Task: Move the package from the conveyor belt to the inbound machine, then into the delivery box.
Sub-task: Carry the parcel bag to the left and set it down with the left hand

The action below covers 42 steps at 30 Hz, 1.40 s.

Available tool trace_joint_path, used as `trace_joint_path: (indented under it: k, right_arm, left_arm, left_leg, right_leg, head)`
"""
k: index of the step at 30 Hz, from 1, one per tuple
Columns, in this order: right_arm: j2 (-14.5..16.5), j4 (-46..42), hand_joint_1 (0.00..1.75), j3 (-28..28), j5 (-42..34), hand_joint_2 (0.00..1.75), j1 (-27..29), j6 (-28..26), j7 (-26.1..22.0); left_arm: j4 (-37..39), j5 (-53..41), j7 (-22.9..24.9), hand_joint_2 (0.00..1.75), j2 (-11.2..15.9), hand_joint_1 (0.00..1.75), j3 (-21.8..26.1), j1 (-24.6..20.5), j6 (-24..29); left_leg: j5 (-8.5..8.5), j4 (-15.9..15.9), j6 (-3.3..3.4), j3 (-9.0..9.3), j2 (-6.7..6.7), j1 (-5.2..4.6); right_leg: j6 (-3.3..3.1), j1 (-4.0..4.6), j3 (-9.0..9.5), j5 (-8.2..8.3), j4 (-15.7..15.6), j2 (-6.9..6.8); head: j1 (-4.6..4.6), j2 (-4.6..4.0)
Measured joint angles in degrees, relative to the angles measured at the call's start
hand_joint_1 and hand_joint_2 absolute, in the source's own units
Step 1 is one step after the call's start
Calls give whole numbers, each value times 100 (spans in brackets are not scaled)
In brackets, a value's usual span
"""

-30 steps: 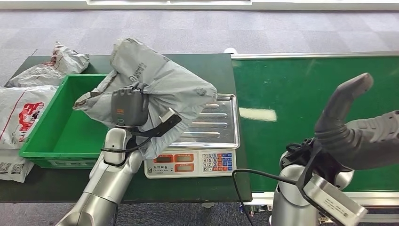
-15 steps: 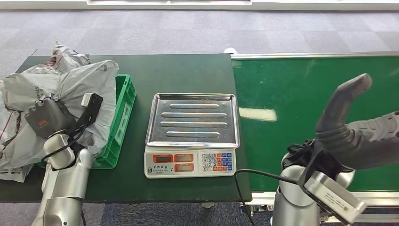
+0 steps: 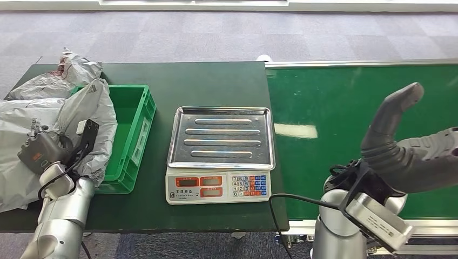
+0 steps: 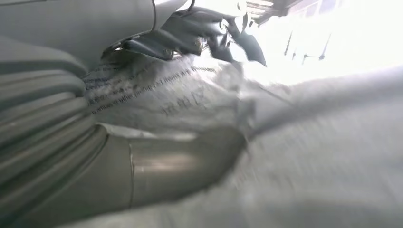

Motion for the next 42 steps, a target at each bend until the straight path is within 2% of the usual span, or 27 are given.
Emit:
trace_joint_path:
  k: [5, 9, 13, 18, 20, 24, 26, 28, 30, 34, 36, 39, 42]
  right_arm:
    - [0, 0, 0, 0, -59, 175, 0, 0, -13]
    - [0, 0, 0, 0, -70, 175, 0, 0, -18]
    - [0, 0, 0, 0, -126, 175, 0, 0, -78]
    - [0, 0, 0, 0, -160, 175, -1, 0, -98]
    - [0, 1, 0, 0, -213, 175, -1, 0, -147]
    - [0, 20, 0, 0, -365, 175, -5, 0, -325]
    - [0, 41, 0, 0, -413, 175, -7, 0, -380]
    - [0, 59, 0, -1, -464, 175, -8, 0, -424]
    - [0, 74, 0, -2, -529, 175, -9, 0, -451]
    - [0, 101, 0, 9, -726, 175, -6, 1, -407]
    - [0, 137, 0, 51, -958, 175, 11, 2, -457]
    - [-1, 258, 0, 274, -1321, 175, 59, 5, -489]
    - [-15, 478, 0, 623, -1774, 175, 72, 41, -493]
  left_arm:
    - [-718, 107, -756, 0, -154, 0, 206, 152, 35]
    - [-1153, 181, -929, 0, -239, 0, 302, 217, 53]
    - [-1819, 446, -1443, 0, -386, 0, 434, 376, 57]
    - [-2403, 631, -1862, 0, -526, 0, 570, 478, 61]
    - [-2737, 889, -2610, 0, -672, 0, 711, 512, 61]
    - [-3515, 2103, -5313, 0, -1268, 0, 1476, 365, 62]
    - [-3887, 2857, -5961, 0, -1533, 0, 1689, 342, 62]
    - [-4306, 3713, -6063, 87, -1714, 0, 1609, 417, 62]
    - [-4715, 4733, -6070, 175, -1821, 0, 1287, 579, 60]
    - [-5181, 6467, -6024, 175, -1775, 0, 130, 994, -115]
    - [-5332, 7003, -5906, 175, -1688, 0, -440, 1160, -454]
    - [-5559, 7710, -5741, 175, -1505, 0, -1156, 1388, -1450]
    - [-5831, 8266, -5820, 175, -1371, 0, -1744, 1691, -2806]
  left_leg:
    - [0, 0, 0, -1, 0, 1]
    - [0, 0, 0, -1, 0, 1]
    - [0, 0, 0, -2, -1, 1]
    - [0, 0, 0, -2, -2, 1]
    - [0, 0, 0, -4, -4, 1]
    - [0, 1, 1, -4, -7, -2]
    - [-1, 1, 1, -2, -3, -4]
    - [-3, 1, 3, -1, -2, -4]
    - [-4, 1, 4, -1, -4, -4]
    - [-4, 1, 5, -5, -16, -2]
    - [-4, 1, 5, -5, -16, -2]
    - [-4, 1, 5, -3, -12, -3]
    - [-5, 1, 5, -3, -7, -3]
  right_leg:
    - [-1, 1, 0, 1, 0, 0]
    - [-1, 1, 0, 1, 0, -2]
    - [-1, 1, 0, 1, 0, -2]
    - [-1, 1, 0, 1, 0, -4]
    - [-1, 1, 0, 1, 0, -5]
    - [0, -3, 2, 2, 0, -10]
    - [1, -5, 0, 3, 0, -8]
    - [1, -5, -1, 3, -1, -8]
    - [0, -5, -1, 2, -1, -11]
    - [1, -2, 4, -1, -1, -26]
    - [1, -2, 5, -1, -1, -26]
    - [0, -3, 4, 0, -1, -23]
    - [0, -3, 3, 0, -1, -22]
  head:
    - [0, 0]
    - [0, 0]
    - [0, 0]
    - [-1, 0]
    - [0, 0]
    - [1, 0]
    - [1, 0]
    - [0, 0]
    - [-1, 0]
    - [0, 0]
    - [1, 0]
    - [-1, 0]
    - [1, 0]
